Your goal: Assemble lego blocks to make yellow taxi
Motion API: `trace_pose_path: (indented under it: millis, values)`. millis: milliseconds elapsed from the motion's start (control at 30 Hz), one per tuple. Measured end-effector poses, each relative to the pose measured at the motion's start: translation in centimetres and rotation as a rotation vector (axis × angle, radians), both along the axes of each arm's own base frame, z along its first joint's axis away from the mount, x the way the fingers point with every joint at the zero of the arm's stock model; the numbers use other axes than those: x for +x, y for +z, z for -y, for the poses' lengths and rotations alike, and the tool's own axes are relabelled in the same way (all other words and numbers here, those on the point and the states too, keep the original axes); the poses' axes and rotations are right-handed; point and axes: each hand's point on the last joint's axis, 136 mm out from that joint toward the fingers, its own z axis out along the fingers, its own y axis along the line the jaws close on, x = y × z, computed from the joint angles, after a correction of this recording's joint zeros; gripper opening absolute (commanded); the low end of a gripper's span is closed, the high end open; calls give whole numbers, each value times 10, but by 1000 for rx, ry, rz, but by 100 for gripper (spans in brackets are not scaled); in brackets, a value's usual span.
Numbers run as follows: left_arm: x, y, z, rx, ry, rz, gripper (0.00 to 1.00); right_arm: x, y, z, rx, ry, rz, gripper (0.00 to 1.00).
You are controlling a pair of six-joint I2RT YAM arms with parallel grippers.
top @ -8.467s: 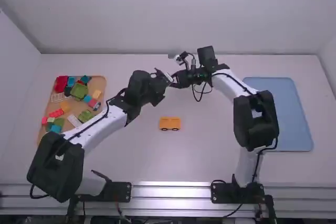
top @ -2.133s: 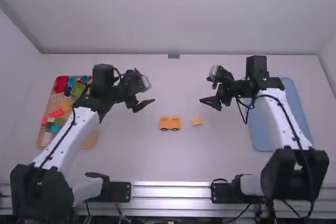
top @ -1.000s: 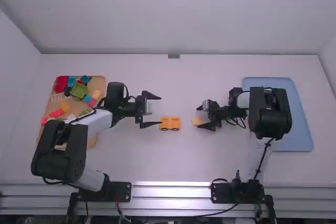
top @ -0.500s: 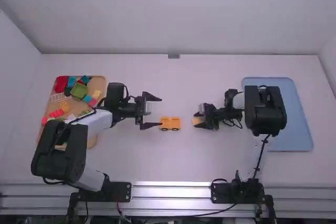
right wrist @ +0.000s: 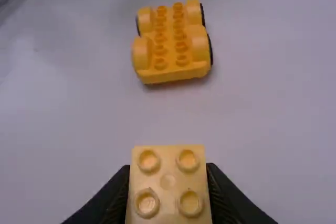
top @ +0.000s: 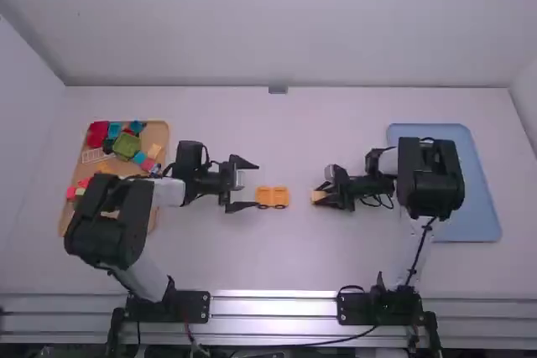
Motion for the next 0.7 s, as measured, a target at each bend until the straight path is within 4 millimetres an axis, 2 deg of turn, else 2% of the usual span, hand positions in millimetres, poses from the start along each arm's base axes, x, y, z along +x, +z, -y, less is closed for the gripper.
trace_pose_path:
  millis: [100, 233, 333, 500, 667, 700]
  values:
    - [6, -23, 0, 2, 12, -26, 99, -5, 30, -1, 20, 12, 20, 35]
    - [10, -44, 1, 0, 23, -94, 99, -4, 59, -10, 14, 48, 110, 34]
    - [13, -53, 2, 4, 26, -126, 99, 2, 73, -18, 0, 62, 185, 33]
    - [14, -64, 15, 44, 16, -136, 99, 14, 80, -35, -35, 58, 224, 33]
    - [12, -83, 35, 115, -5, -139, 100, 17, 74, -56, -83, 61, 189, 33]
    - [11, -87, 37, 127, -7, -145, 98, 15, 72, -60, -95, 64, 177, 33]
